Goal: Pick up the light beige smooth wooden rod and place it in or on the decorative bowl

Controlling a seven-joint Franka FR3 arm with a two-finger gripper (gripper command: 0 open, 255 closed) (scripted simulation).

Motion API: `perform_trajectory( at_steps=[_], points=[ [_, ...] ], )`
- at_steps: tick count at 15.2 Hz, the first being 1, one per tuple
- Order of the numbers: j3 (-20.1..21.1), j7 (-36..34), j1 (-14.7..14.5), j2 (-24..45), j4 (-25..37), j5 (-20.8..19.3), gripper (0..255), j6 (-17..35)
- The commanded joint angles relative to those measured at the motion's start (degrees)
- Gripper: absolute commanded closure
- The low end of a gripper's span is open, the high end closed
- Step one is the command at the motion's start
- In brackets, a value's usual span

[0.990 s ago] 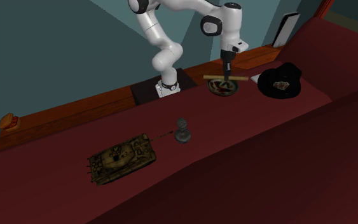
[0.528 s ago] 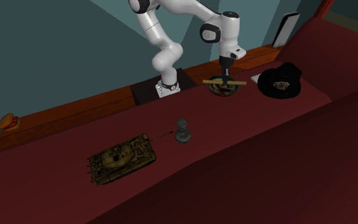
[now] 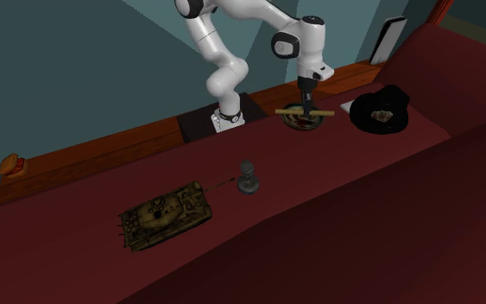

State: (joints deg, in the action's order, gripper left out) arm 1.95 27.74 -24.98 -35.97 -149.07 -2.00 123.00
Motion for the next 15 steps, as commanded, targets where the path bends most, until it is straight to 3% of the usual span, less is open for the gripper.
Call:
perform_trajectory(
  at_steps=[1, 4, 8, 15],
  points=[
    [0.0, 0.0, 0.0, 0.0, 0.0, 0.0, 0, 0.0],
    [0.0, 0.0, 0.0, 0.0, 0.0, 0.0, 0, 0.0],
    [0.1, 0.1, -0.2, -2.9, 5.3, 0.3, 0, -8.2],
    [0.1, 0.1, -0.2, -2.9, 5.3, 0.3, 0, -8.2]
  ],
)
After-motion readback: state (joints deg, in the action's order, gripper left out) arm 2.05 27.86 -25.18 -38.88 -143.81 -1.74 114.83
